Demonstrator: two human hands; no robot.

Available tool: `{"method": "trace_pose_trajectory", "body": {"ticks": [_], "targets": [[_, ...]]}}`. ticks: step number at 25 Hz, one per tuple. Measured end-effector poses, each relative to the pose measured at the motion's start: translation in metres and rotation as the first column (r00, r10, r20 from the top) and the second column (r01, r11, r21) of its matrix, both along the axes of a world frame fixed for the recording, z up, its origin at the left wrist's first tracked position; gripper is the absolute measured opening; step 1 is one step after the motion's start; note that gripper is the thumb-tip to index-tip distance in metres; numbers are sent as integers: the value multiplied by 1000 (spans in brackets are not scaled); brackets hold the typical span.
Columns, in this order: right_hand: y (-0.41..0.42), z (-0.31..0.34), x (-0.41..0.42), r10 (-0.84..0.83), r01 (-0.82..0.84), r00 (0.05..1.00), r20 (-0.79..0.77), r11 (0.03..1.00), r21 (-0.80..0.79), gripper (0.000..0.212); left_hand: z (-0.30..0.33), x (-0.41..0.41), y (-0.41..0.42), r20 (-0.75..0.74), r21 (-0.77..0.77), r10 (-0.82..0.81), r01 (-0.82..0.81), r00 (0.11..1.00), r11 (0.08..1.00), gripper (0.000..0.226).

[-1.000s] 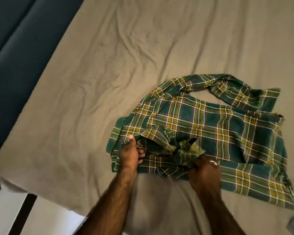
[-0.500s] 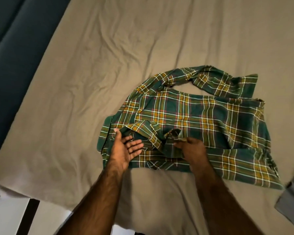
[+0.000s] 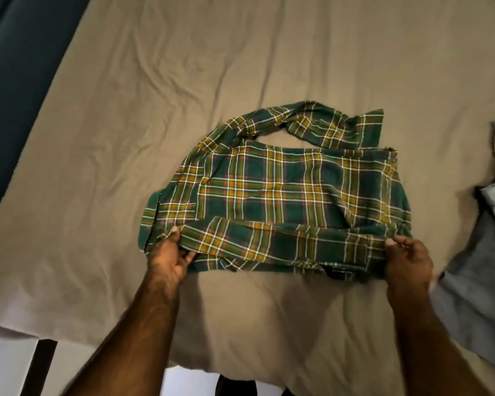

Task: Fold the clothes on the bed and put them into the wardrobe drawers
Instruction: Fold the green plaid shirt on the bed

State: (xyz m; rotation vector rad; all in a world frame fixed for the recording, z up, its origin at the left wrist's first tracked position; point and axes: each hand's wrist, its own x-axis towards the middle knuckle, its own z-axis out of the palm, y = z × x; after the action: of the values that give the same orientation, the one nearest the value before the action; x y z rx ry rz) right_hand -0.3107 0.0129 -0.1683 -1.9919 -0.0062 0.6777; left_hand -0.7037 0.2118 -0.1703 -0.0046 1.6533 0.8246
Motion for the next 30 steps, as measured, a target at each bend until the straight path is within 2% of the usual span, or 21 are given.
{"method": "trace_pose_trajectory", "body": {"ticks": [2,4,6,7,8,9,10,11,12,13,14,16,17,18,20,23,25,26,27,28,30], "targets": [[3,-9,-1,62,-72,983,172,996,53,11,-4,-3,-20,16,28,32,-33,999,999,21],[4,-22,6,152,-160,926,344,987,-4,14,-10,-6,-40,-15,-4,-9,9,1000,1000,11],[5,-32,23,201,-185,877,437,980,-78,23,-17,-10,-53,-219,-21,-85,82,972,996,8],[8,-30,29,211,-171,858,468,977,-126,26,-22,-13,-59,-453,-11,-148,160,879,987,18],[10,-28,30,217,-134,832,511,972,-194,29,-26,-17,-65,-755,-42,-225,296,617,954,28],[13,-21,25,233,-94,790,567,960,-264,32,-27,-18,-69,-934,-59,-212,459,289,886,31],[12,-16,13,284,-99,718,636,945,-311,33,-26,-13,-72,-985,-120,-170,679,8,724,32],[12,-11,-6,377,-173,602,704,922,-345,33,-18,4,-77,-976,-216,-109,845,-187,489,34],[10,-9,-34,475,-323,483,736,877,-354,35,-12,20,-81,-963,-271,-61,923,-264,273,37],[12,-10,-63,572,-507,381,726,786,-353,38,-3,43,-83,-956,-291,-62,951,-286,107,40],[13,-16,-93,680,-664,278,679,647,-376,43,-6,56,-84,-942,-313,-120,949,-314,-27,45],[16,-36,-135,841,-778,56,538,374,-504,60,-18,70,-83,-868,-423,-198,888,-455,-184,58],[16,-44,-138,884,-769,27,466,316,-556,70,-27,65,-83,-822,-485,-222,848,-525,-213,63],[14,-53,-126,917,-746,69,393,309,-590,78,-38,56,-81,-787,-526,-256,827,-562,-200,67],[-1,-67,-86,943,-670,175,285,326,-667,82,-52,26,-73,-739,-595,-325,798,-590,-97,70],[-25,-69,-31,946,-565,230,230,322,-759,82,-60,2,-61,-655,-675,-413,736,-633,-57,73],[-17,-58,-34,906,-506,333,259,404,-762,82,-53,11,-57,-651,-689,-411,724,-639,-35,76],[-13,-51,-44,874,-494,392,287,463,-736,81,-48,20,-60,-682,-663,-398,748,-614,-19,76],[-8,-43,-50,855,-511,412,315,503,-697,79,-38,31,-61,-726,-616,-372,787,-579,-23,73],[-4,-35,-54,866,-562,389,314,492,-665,79,-27,42,-63,-755,-575,-331,814,-565,-79,71],[0,-29,-56,924,-639,334,185,366,-677,86,-19,60,-68,-709,-566,-330,782,-623,-261,74]]}}
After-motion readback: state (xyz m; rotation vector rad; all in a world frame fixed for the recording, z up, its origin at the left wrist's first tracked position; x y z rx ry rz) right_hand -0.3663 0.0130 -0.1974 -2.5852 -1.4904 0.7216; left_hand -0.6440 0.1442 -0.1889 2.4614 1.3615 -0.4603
